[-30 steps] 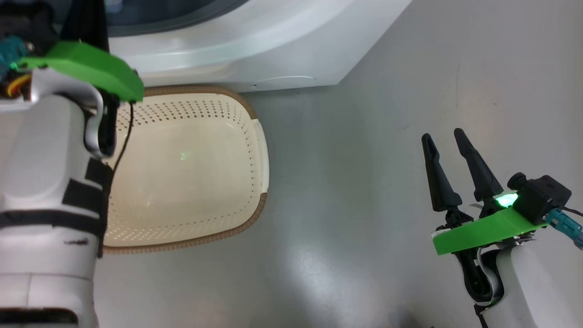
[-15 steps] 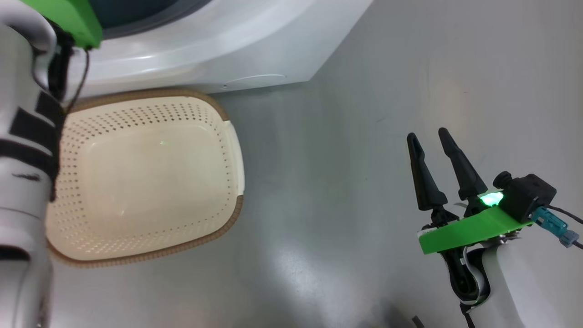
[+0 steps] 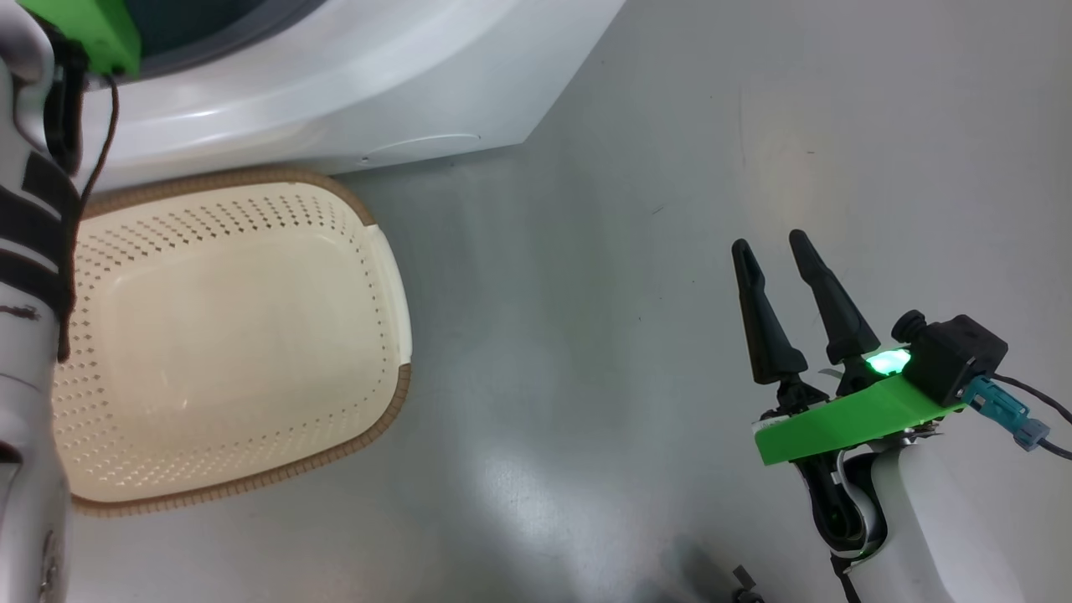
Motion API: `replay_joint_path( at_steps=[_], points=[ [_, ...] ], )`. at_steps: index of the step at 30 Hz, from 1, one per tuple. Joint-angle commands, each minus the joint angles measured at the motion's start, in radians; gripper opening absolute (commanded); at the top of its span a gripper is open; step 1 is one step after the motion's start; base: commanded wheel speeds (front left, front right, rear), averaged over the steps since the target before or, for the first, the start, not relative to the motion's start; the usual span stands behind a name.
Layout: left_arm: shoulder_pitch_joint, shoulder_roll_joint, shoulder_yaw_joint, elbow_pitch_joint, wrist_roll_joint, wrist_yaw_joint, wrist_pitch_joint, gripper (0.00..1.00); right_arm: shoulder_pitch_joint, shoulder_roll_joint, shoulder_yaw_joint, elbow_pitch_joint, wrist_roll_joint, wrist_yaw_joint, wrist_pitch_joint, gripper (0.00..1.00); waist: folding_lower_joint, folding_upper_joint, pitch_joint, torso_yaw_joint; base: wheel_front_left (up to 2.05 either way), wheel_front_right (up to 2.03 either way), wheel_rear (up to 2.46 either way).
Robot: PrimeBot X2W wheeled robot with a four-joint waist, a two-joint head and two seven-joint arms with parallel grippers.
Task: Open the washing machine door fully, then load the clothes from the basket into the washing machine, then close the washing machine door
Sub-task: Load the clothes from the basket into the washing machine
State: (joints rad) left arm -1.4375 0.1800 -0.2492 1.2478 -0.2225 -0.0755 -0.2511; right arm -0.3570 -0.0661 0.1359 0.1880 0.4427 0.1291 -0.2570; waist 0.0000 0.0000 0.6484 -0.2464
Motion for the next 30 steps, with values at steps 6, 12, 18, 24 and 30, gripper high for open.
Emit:
replay_joint_path(
  at_steps=[6,12,18,24,30],
  points=[
    [-0.004,0.039,-0.01,0.022,-0.002,-0.011,0.047,0.98,0.012,0.006,0.018,-0.017,0.009,0.002,-0.005,1.0,0.0,0.0,-0.004,0.006,0.0,0.0,0.0],
    [-0.001,0.03,-0.017,0.032,-0.013,-0.018,0.051,1.0,0.011,0.002,0.016,-0.015,0.005,0.002,-0.005,1.0,0.0,0.0,-0.015,0.021,0.0,0.0,0.0],
    [0.029,-0.001,-0.007,0.035,-0.044,-0.028,0.015,1.0,0.016,-0.011,0.011,-0.012,0.003,0.002,-0.005,1.0,0.0,0.0,-0.036,0.047,0.0,0.0,0.0],
    [0.085,-0.031,0.0,0.026,-0.066,-0.035,-0.006,1.0,0.026,-0.028,0.009,-0.01,-0.001,0.002,-0.005,1.0,0.0,0.0,-0.066,0.072,0.0,0.0,0.0],
    [0.185,-0.054,0.023,-0.087,-0.086,-0.039,-0.01,1.0,0.048,-0.055,0.003,-0.016,-0.008,0.002,-0.005,1.0,0.0,0.0,-0.104,0.111,0.0,0.0,0.0]
  ],
)
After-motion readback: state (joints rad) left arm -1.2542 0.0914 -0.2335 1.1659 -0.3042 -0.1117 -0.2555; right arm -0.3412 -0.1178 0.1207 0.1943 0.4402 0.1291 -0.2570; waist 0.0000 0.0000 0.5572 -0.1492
